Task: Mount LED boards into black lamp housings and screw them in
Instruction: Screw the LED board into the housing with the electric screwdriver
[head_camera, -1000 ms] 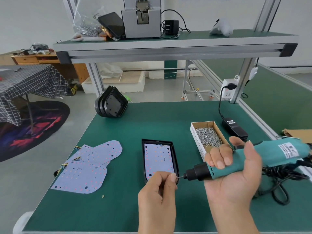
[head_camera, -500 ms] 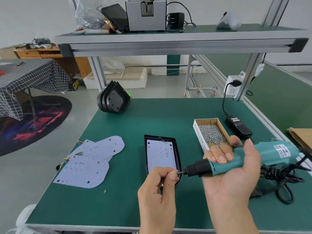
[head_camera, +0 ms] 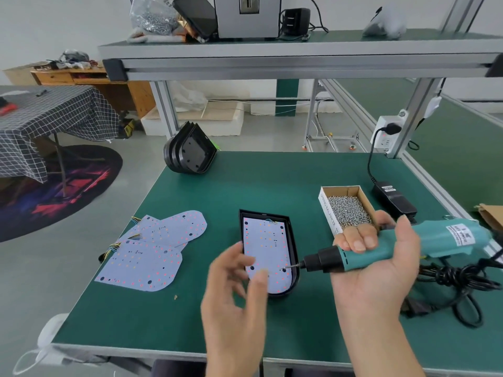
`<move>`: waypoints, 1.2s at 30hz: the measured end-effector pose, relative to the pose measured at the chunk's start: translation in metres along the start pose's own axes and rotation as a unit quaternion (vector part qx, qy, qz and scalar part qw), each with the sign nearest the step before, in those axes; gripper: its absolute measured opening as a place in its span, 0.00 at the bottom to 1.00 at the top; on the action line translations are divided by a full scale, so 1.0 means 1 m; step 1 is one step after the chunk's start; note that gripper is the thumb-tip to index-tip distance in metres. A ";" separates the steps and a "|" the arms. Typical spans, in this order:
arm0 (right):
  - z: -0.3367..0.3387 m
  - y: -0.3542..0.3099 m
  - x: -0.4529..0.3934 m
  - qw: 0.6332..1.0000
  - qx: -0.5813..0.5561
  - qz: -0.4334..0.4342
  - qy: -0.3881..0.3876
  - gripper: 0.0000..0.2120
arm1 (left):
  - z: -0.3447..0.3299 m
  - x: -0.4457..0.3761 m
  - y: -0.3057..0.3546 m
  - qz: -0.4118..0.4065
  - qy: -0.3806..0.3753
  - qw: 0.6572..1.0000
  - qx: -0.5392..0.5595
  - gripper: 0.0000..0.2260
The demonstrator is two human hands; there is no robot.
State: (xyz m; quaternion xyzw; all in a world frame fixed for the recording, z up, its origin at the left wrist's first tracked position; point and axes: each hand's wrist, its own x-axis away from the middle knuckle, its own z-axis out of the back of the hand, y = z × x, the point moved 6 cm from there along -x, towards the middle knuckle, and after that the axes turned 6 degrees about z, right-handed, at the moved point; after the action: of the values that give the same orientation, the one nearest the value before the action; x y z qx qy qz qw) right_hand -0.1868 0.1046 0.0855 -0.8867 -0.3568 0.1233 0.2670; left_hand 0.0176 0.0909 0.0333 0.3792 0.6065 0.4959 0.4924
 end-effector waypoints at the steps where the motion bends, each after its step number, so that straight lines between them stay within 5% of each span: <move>1: 0.006 0.006 -0.006 1.000 0.003 0.001 0.016 0.12 | 0.010 -0.006 -0.002 0.018 0.040 0.999 -0.025 0.14; 3: 0.013 0.020 -0.014 0.999 0.019 0.010 0.027 0.10 | 0.022 -0.024 -0.014 0.087 0.051 0.991 -0.088 0.14; 7: 0.017 0.043 -0.021 0.997 0.065 0.036 0.001 0.05 | 0.006 -0.059 -0.038 0.181 -0.084 0.935 -0.293 0.21; 11: 0.011 0.059 -0.021 0.993 0.096 0.058 -0.031 0.05 | -0.019 -0.072 -0.055 0.216 -0.183 0.887 -0.365 0.19; 16: 0.006 0.068 -0.020 0.983 0.139 0.081 -0.088 0.04 | -0.023 -0.073 -0.062 0.200 -0.190 0.889 -0.365 0.12; 36: -0.006 0.072 -0.011 0.956 0.216 0.121 -0.158 0.04 | -0.024 -0.072 -0.063 0.200 -0.164 0.895 -0.363 0.13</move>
State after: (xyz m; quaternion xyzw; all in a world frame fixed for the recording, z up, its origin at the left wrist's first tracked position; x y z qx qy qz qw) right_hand -0.1510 0.0514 0.0503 -0.8137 -0.2499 0.3671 0.3751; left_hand 0.0121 0.0036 -0.0116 0.3632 0.2058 0.7003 0.5790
